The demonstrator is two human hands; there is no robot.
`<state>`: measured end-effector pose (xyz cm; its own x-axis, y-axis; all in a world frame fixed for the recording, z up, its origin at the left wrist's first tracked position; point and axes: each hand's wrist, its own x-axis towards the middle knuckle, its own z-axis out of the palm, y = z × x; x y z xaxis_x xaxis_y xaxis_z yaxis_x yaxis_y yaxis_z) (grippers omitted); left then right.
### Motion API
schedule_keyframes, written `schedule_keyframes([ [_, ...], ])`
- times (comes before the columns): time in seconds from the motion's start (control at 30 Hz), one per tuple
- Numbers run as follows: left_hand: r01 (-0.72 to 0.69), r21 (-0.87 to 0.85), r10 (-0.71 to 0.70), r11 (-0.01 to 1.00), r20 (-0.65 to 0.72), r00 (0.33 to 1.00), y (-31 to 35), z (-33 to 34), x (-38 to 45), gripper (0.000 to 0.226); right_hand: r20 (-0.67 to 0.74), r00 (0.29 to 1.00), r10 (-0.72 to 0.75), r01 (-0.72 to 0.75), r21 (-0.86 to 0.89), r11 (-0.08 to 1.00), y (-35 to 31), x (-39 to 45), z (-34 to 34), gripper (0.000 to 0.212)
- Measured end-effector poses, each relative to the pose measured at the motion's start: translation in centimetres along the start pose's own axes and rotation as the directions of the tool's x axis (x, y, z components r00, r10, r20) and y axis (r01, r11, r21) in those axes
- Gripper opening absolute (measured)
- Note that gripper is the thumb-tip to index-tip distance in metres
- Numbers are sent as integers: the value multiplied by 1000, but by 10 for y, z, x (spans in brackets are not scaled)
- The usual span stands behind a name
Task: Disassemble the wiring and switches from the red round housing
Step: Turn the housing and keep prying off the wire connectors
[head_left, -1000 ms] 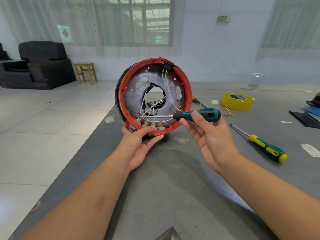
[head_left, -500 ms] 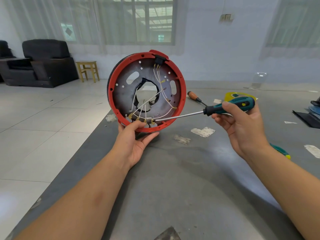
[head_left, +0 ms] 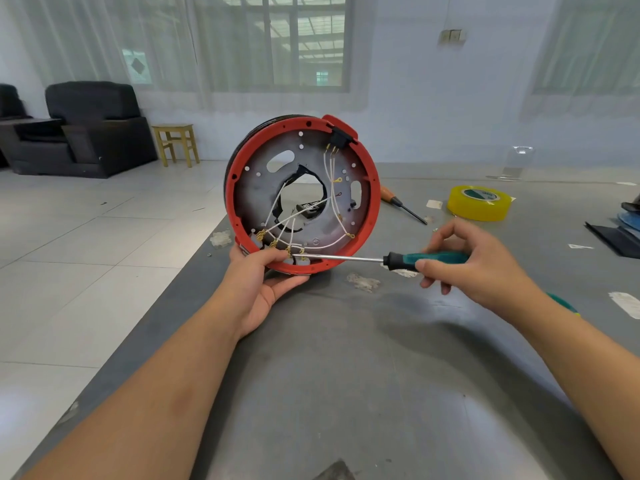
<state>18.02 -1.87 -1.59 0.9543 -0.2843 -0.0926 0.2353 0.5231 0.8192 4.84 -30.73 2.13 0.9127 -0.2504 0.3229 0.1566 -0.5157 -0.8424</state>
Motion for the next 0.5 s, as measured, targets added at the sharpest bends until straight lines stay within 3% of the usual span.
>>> schedule_keyframes([
  [0.1,6,34,-6,999,2,1000,1,-2,1,56,180,982,-50,112,-354,928,-5,-4,3,22],
  [0.2,2,82,-3,997,11,1000,0,-3,1,55,314,948,-58,237,-570,787,-7,-5,11,27],
  [0.3,-7,100,6,995,12,1000,0,-4,1,53,331,942,-64,277,-652,706,-4,-3,14,26],
  [0.5,-31,108,30,994,11,999,1,-5,2,48,308,940,-149,324,-666,672,6,0,3,62],
])
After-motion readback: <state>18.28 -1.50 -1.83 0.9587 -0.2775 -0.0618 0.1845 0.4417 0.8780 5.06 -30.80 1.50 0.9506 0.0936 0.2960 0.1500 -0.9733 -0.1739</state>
